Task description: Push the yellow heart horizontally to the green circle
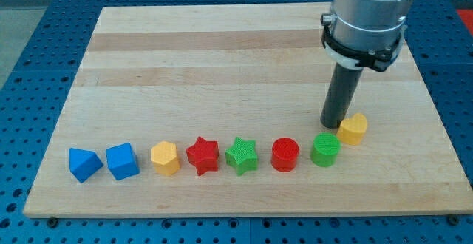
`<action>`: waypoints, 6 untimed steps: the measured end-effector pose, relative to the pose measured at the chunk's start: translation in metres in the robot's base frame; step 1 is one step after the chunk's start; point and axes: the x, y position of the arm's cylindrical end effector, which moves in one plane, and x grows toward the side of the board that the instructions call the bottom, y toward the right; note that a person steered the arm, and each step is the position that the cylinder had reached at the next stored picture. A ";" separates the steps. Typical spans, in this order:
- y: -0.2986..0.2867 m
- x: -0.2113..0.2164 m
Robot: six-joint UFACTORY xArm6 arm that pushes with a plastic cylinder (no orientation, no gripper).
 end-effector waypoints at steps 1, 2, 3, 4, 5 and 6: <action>0.003 -0.001; 0.013 -0.004; 0.024 -0.003; 0.029 0.007; 0.029 0.011; 0.029 0.013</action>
